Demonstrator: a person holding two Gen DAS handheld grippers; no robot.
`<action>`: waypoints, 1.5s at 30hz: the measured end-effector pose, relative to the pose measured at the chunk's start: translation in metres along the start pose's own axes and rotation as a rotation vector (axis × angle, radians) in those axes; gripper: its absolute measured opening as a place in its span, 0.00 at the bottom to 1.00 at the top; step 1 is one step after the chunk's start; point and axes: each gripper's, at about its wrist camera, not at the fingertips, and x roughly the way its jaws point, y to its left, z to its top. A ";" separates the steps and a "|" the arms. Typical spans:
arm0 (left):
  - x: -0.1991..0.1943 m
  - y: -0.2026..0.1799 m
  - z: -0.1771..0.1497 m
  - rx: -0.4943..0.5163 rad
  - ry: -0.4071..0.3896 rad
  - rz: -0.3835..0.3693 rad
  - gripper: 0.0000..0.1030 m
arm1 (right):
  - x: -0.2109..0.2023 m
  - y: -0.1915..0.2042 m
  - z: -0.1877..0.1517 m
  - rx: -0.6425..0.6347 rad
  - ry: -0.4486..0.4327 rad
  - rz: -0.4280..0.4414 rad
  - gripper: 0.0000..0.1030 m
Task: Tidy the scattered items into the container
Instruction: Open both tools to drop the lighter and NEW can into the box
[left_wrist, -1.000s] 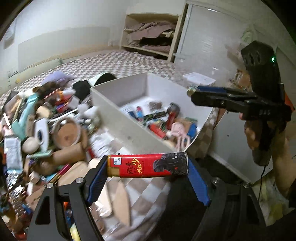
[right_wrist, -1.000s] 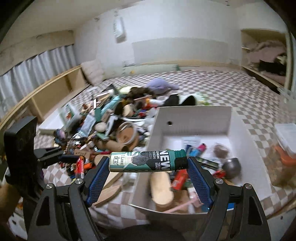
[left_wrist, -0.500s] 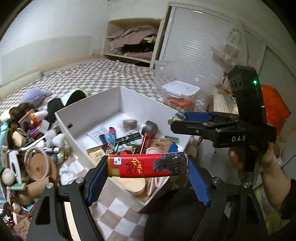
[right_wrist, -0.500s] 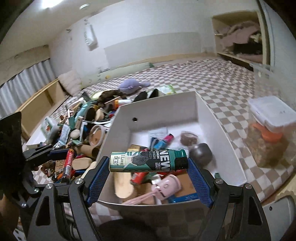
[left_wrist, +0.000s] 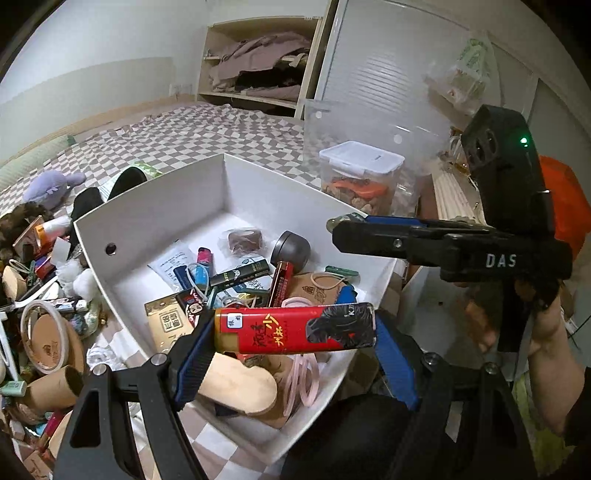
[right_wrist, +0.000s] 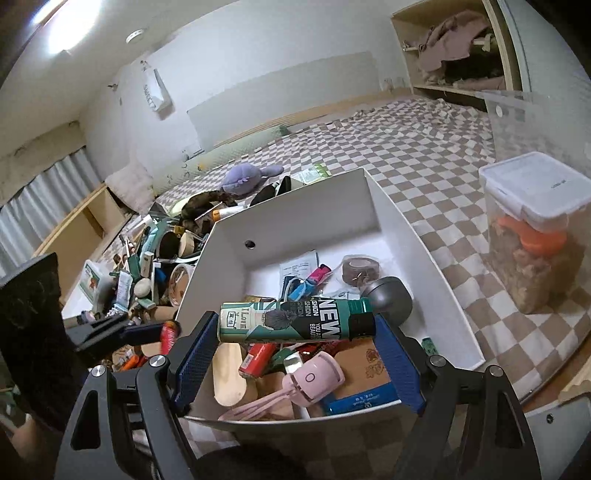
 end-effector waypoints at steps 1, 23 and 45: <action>0.003 0.000 0.001 -0.003 0.002 0.000 0.79 | 0.001 -0.001 0.000 0.006 0.000 0.003 0.81; 0.023 0.004 0.004 -0.035 0.021 0.067 0.92 | 0.013 -0.004 -0.001 0.040 0.009 0.001 0.81; -0.009 -0.003 -0.001 -0.040 -0.063 0.111 1.00 | -0.012 0.017 -0.002 -0.008 -0.107 -0.053 1.00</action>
